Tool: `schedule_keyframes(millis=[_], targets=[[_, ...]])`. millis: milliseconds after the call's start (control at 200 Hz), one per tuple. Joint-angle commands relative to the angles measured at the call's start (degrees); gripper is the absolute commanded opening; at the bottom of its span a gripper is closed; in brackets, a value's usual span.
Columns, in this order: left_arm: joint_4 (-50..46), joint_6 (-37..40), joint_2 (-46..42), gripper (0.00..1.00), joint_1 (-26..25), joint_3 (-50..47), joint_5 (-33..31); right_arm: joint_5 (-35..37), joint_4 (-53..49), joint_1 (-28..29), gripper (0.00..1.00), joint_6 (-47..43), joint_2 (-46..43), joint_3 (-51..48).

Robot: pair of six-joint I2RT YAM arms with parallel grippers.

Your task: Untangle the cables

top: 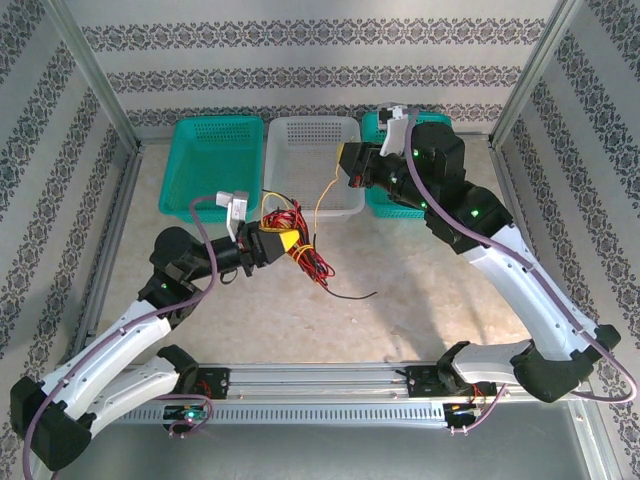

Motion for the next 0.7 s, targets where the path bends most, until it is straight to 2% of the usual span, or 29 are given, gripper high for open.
schedule_keyframes(millis=[0,70,145,250,320,415,470,535,605,655,700], targets=[[10.2,-5.3,-1.0,0.00,-0.2,5.0,6.2,-2.3,6.4,-2.0,0.00,3.3,-1.2,-7.5],[15.0,-7.3,0.8,0.00,-0.1,7.1,5.7,-3.9,12.5,-2.4,0.00,6.9,-3.3,-15.7],[23.5,-11.4,3.9,0.00,0.0,8.5,3.8,-7.7,24.1,-2.0,0.00,12.9,-5.7,-25.8],[29.2,-11.6,7.7,0.00,0.2,9.6,-5.5,-5.6,34.7,1.7,0.00,17.4,-8.2,-35.9],[30.2,-6.9,8.9,0.00,0.2,9.4,-13.8,-2.0,39.1,5.2,0.00,19.1,-9.7,-40.9],[24.5,6.0,10.2,0.00,0.1,11.0,-22.4,1.2,43.3,9.7,0.00,20.7,-11.0,-44.8],[19.8,13.4,11.5,0.00,0.1,11.1,-30.7,3.5,44.0,12.5,0.00,20.9,-12.0,-46.1],[17.6,18.5,14.3,0.00,0.3,10.8,-39.9,6.0,44.4,15.5,0.00,21.0,-13.4,-46.9],[12.2,23.7,17.3,0.00,0.4,12.4,-43.3,7.7,43.7,17.7,0.00,20.4,-14.9,-46.5],[8.9,26.7,19.2,0.00,0.4,13.0,-43.3,8.5,42.5,18.9,0.00,19.5,-16.3,-45.7],[6.0,27.7,20.1,0.00,0.3,12.7,-45.3,9.4,40.9,19.6,0.00,18.5,-17.9,-44.5]])
